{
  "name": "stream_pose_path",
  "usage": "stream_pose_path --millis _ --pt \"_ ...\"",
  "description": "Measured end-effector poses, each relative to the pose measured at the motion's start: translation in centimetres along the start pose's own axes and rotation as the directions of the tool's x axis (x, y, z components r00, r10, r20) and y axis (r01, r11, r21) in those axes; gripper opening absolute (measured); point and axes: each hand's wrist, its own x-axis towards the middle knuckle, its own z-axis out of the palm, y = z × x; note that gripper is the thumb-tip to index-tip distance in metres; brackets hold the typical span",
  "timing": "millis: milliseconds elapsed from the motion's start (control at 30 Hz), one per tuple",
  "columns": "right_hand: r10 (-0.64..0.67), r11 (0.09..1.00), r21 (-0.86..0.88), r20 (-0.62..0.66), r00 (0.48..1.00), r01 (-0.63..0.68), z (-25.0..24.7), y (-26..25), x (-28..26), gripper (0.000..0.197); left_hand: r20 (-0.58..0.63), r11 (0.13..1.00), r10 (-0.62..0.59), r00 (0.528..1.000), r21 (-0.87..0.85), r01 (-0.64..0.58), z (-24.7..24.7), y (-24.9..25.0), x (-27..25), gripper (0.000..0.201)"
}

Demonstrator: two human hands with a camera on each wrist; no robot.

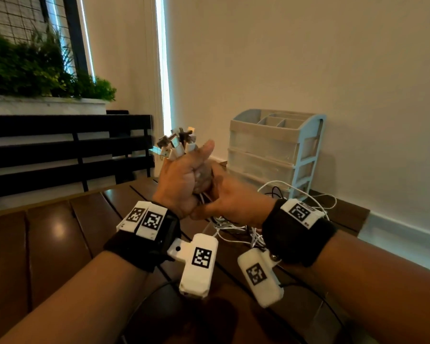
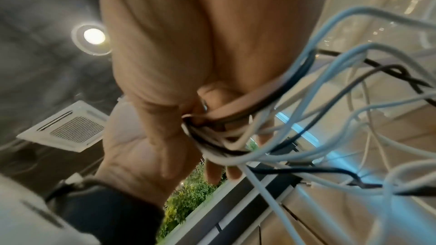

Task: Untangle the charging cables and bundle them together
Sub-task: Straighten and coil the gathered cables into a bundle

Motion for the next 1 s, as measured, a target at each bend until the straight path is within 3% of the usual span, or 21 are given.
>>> stream_pose_path --millis 100,200,300,367,433,500,600,667,700,867,1000 --pt "0.051 0.964 -0.266 0.076 0.996 -0.029 0.2 0.1 0.1 0.010 0.002 0.998 0.001 1.000 -0.066 -0.001 0.0 0.7 0.3 0.035" --pt "-0.070 0.803 -0.595 -0.037 0.997 0.034 0.9 -0.2 0.5 0.016 -0.200 0.998 -0.025 0.979 -0.055 0.014 0.2 1.2 0.5 0.040" --pt "-0.154 0.531 -0.847 -0.129 0.980 -0.028 0.6 0.3 1.0 0.018 -0.419 0.981 -0.167 0.893 -0.160 0.108 0.2 1.2 0.7 0.033" --pt "-0.177 0.345 -0.938 -0.109 0.978 -0.042 0.3 0.7 0.8 0.025 -0.464 0.950 -0.245 0.851 -0.290 0.115 0.1 1.0 0.9 0.029" --pt "-0.237 0.276 -0.961 -0.068 0.969 0.000 0.1 0.6 0.4 0.021 -0.453 0.926 -0.265 0.851 -0.367 0.092 -0.2 0.7 1.0 0.030" --pt "-0.262 0.354 -0.933 -0.034 0.964 0.064 0.0 0.2 0.1 0.021 -0.417 0.920 -0.251 0.874 -0.383 0.081 -0.5 0.6 1.0 0.039" --pt "-0.147 0.667 -0.734 0.039 0.988 0.128 -0.8 -0.4 0.0 0.025 -0.329 0.922 -0.222 0.918 -0.377 0.088 -0.8 0.9 0.9 0.047" --pt "-0.015 0.866 -0.496 0.106 0.994 0.066 -1.9 -0.7 -0.3 0.024 -0.262 0.928 -0.209 0.942 -0.356 0.108 -1.0 1.3 0.9 0.052" --pt "0.024 0.913 -0.405 0.147 0.989 0.038 -2.4 -0.8 -0.5 0.026 -0.227 0.934 -0.204 0.952 -0.337 0.119 -1.0 1.4 0.9 0.054" --pt "0.138 0.953 -0.299 0.291 0.947 -0.047 -3.1 -1.0 -0.9 0.018 -0.115 0.958 -0.195 0.974 -0.236 0.164 -0.6 1.4 0.8 0.059" --pt "0.136 0.879 -0.477 0.243 0.960 -0.004 -3.3 -1.3 -0.9 0.024 -0.120 0.972 -0.210 0.970 -0.137 0.193 -0.9 1.5 1.0 0.057"
